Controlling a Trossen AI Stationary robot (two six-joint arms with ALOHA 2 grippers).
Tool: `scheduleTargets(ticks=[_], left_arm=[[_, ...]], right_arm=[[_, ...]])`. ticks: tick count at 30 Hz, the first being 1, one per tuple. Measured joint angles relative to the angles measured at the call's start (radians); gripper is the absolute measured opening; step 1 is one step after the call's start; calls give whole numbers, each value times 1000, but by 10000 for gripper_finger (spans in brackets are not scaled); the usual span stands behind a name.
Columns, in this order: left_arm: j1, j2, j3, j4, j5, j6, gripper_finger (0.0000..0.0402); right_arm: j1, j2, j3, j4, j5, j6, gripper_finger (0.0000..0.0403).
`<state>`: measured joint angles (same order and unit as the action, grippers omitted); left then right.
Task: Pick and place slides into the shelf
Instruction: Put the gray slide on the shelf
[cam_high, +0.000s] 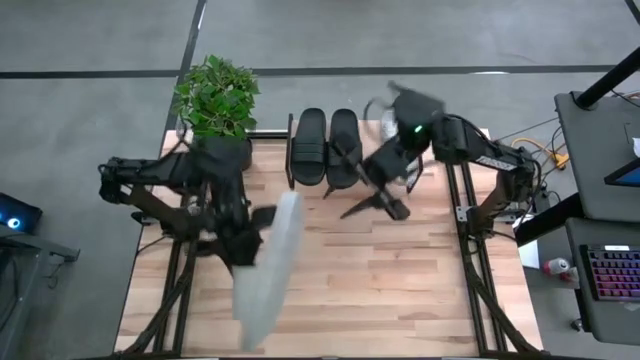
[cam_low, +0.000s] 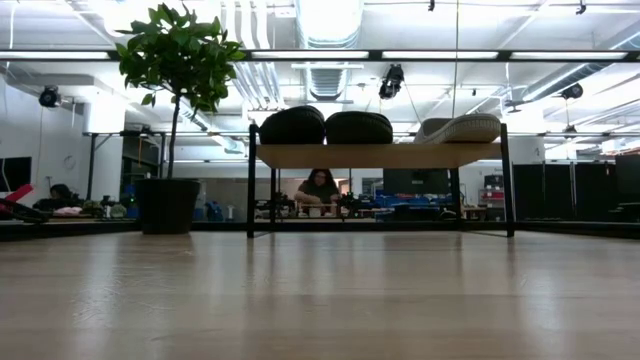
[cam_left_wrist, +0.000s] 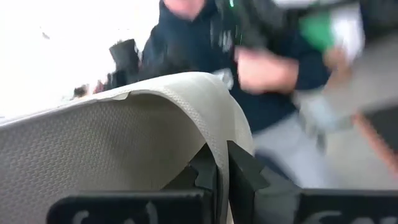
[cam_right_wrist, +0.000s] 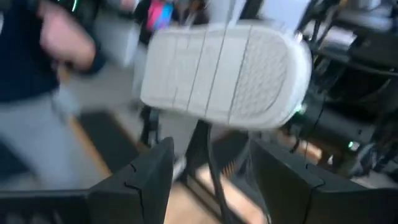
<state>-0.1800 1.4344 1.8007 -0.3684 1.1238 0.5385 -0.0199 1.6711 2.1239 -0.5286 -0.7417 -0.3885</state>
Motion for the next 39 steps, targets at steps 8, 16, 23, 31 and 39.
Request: scheduleTargets(ticks=[8, 16, 23, 31, 39], left_arm=[[31, 3, -14, 519, 30, -581, 0], [36, 20, -10, 811, 31, -878, 0], [43, 59, -12, 902, 51, -920, 0], [43, 90, -6, 1154, 53, -1056, 0], [44, 97, -5, 1153, 33, -1056, 0]], right_arm=[[-89, -1, 181, 118, -12, 390, 203], [-99, 13, 227, 124, -21, 564, 203], [-90, 77, 224, 179, -40, 635, 203], [-95, 120, 225, 201, -70, 635, 203], [-90, 141, 225, 220, -82, 634, 203]])
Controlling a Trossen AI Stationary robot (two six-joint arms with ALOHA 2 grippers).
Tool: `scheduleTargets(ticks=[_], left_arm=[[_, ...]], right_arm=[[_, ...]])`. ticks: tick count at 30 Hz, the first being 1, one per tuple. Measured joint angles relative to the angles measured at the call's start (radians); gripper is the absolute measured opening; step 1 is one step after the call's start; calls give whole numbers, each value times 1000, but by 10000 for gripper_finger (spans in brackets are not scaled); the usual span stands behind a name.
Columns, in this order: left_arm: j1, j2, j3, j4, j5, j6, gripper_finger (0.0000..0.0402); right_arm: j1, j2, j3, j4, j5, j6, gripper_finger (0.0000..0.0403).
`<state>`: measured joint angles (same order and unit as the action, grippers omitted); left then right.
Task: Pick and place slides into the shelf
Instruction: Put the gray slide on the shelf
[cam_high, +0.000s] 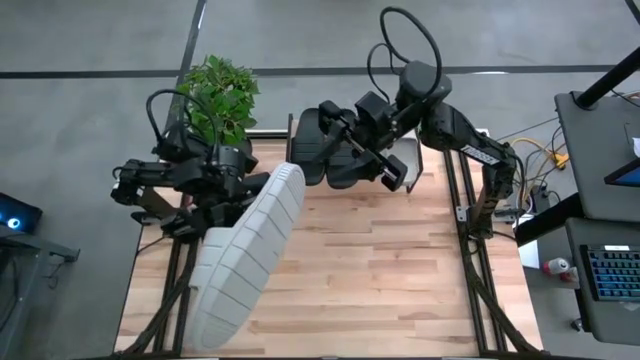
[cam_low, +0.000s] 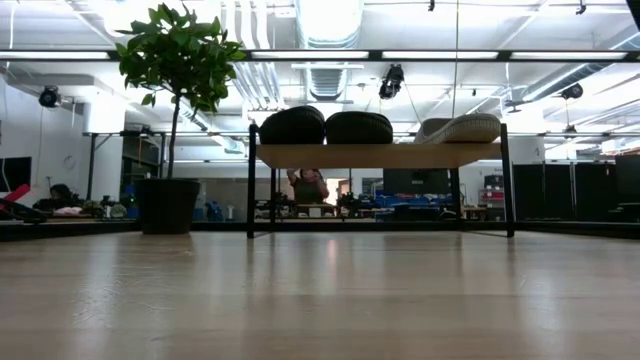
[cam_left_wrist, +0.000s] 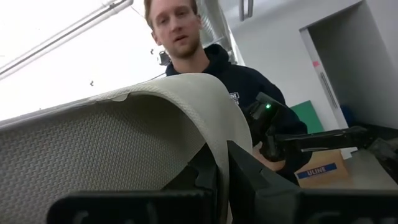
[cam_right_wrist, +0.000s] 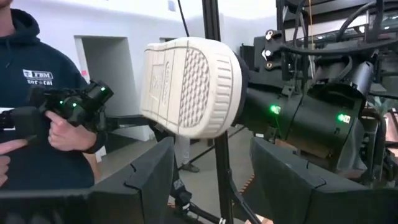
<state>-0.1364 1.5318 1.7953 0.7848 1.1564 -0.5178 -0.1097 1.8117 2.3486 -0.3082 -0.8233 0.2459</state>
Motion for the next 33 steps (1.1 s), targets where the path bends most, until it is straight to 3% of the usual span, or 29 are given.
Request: scheduleTargets(ticks=[14, 33], left_arm=[[0, 12, 6, 20, -5, 1, 0], [1, 25, 9, 26, -13, 25, 0]], right_arm=[[0, 14, 0, 5, 2, 1, 203], [17, 51, 2, 154, -21, 110, 203]])
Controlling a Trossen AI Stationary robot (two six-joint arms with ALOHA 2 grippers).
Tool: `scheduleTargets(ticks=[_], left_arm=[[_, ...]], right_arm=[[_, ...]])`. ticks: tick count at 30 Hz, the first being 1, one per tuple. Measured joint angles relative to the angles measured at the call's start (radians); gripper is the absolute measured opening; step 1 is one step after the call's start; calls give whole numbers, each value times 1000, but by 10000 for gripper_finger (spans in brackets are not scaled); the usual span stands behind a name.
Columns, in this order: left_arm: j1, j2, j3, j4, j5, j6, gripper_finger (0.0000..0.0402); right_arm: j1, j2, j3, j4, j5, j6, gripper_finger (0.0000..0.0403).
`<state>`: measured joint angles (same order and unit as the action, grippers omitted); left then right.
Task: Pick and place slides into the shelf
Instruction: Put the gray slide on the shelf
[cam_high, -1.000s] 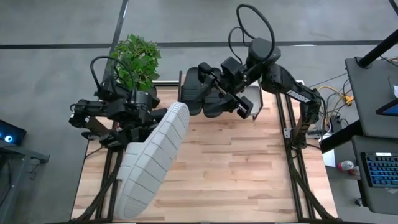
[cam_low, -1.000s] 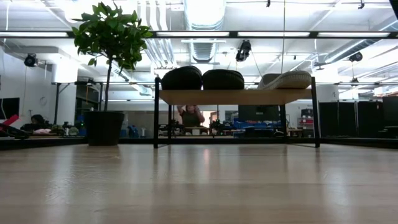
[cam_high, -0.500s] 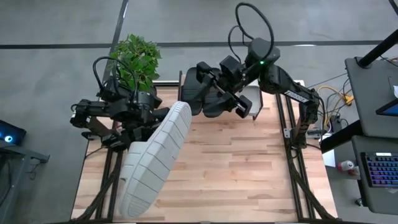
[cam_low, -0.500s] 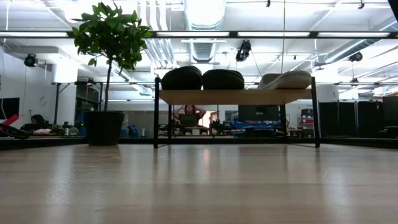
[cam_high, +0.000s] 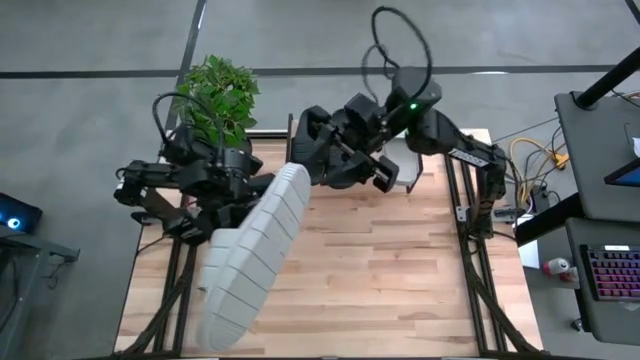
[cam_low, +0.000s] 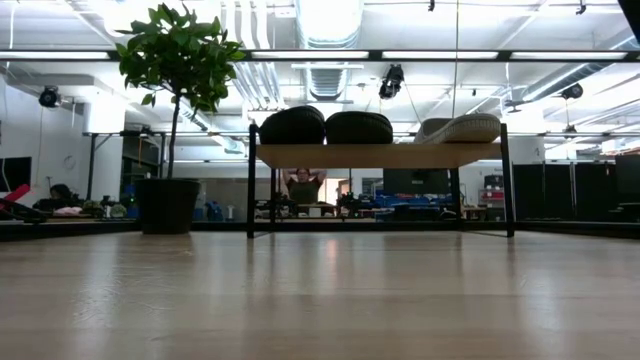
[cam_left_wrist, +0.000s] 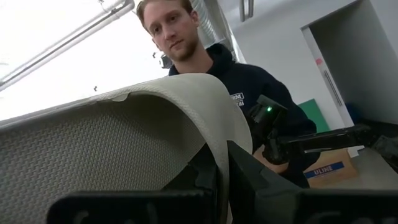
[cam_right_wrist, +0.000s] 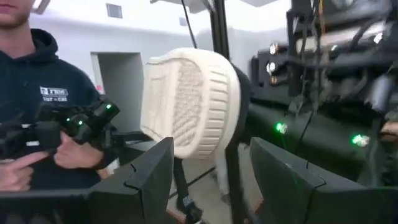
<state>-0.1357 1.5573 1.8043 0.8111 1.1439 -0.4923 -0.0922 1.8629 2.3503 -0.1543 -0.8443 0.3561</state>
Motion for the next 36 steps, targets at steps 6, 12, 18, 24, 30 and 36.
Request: scheduleTargets(ticks=[6, 12, 18, 24, 30, 36], left_arm=[[0, 28, 2, 19, -3, -22, 0], [0, 48, 2, 114, -2, -104, 0], [0, 58, 2, 121, -3, -105, 0], [5, 59, 2, 123, 0, -122, 0], [4, 59, 1, 124, 2, -131, 0], [4, 59, 0, 124, 1, -133, 0]], right_arm=[[11, 24, -2, 48, -8, 32, 203], [32, 37, -2, 86, -25, 60, 203], [52, 37, -2, 92, -26, 68, 203], [79, 37, -2, 94, -16, 78, 203], [98, 37, -2, 113, -9, 102, 203], [109, 37, -2, 114, -8, 108, 203]])
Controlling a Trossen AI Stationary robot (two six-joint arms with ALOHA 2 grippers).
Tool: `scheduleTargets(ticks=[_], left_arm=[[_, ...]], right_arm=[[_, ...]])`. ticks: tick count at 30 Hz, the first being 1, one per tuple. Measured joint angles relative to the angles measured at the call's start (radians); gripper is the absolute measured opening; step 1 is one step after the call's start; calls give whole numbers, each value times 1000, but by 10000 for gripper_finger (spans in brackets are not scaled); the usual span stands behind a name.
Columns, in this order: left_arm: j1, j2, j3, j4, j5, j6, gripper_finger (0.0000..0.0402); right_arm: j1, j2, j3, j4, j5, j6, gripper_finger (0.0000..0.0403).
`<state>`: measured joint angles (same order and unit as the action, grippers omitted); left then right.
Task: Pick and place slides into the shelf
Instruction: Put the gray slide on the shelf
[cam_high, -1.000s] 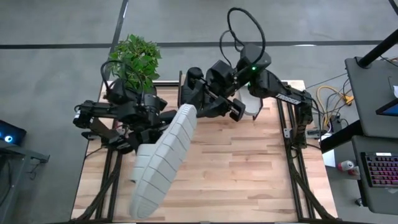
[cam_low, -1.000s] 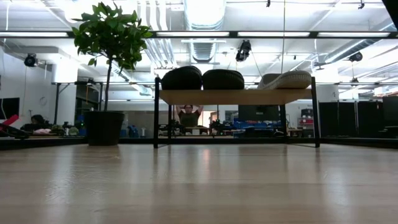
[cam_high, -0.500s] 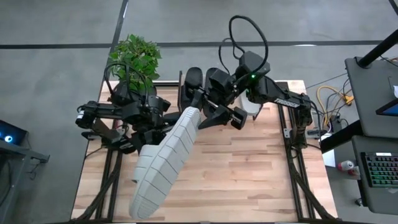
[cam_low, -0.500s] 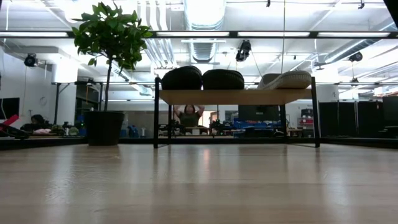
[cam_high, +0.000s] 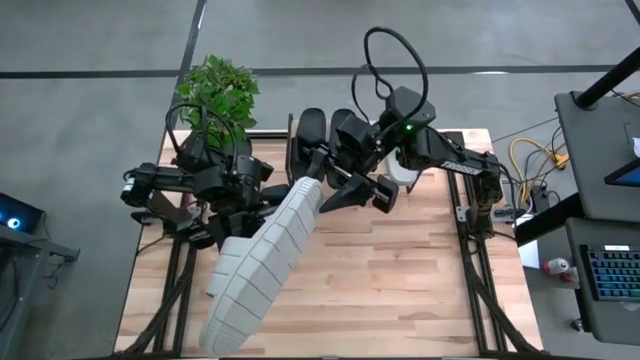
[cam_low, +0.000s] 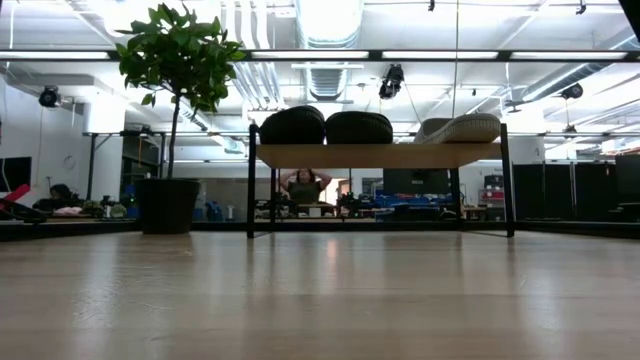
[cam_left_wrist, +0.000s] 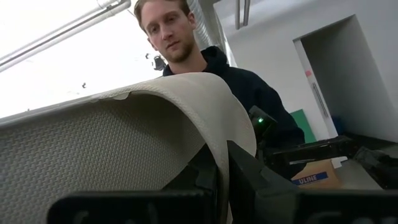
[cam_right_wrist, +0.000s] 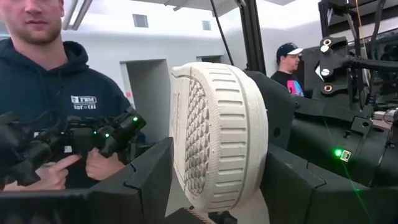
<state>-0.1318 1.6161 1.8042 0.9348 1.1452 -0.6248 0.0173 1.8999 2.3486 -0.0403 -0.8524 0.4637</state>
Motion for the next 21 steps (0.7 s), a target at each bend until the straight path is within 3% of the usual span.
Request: scheduleTargets(ticks=[10, 21], left_arm=[[1, -2, -1, 0, -20, 0, 0], [1, -2, -3, 1, -12, -29, 0]], right_arm=[[2, 6, 0, -1, 27, 8, 194], [2, 32, 2, 36, 1, 60, 67]])
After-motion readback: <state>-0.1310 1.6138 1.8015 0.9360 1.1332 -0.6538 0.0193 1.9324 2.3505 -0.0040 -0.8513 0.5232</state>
